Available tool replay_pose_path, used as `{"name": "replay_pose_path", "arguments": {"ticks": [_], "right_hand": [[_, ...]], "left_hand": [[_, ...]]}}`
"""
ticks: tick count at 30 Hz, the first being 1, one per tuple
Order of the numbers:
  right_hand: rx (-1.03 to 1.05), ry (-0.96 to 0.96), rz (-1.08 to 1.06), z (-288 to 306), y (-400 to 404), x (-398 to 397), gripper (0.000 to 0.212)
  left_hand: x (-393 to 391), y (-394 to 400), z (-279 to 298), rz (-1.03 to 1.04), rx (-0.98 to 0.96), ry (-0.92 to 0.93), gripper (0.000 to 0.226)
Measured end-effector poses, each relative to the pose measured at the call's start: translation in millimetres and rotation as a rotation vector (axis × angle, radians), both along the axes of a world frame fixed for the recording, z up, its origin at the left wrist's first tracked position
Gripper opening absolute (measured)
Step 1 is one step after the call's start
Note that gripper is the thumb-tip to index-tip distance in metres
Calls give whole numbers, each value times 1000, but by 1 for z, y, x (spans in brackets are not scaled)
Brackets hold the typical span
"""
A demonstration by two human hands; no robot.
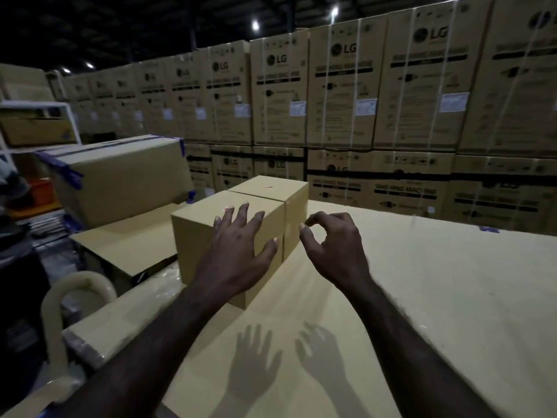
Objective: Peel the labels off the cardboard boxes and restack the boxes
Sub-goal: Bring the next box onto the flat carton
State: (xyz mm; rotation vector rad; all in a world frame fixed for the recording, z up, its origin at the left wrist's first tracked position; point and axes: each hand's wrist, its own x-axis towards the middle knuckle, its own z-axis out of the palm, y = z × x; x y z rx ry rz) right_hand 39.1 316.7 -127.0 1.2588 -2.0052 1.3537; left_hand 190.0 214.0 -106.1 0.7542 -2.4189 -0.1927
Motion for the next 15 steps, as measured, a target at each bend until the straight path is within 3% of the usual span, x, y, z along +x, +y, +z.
{"name": "replay_pose_path", "arguments": {"ticks": [15], "right_hand": [[202, -45, 73, -13, -173, -31, 30]], "left_hand": [[-36, -170, -16, 144, 76, -75, 63]]}}
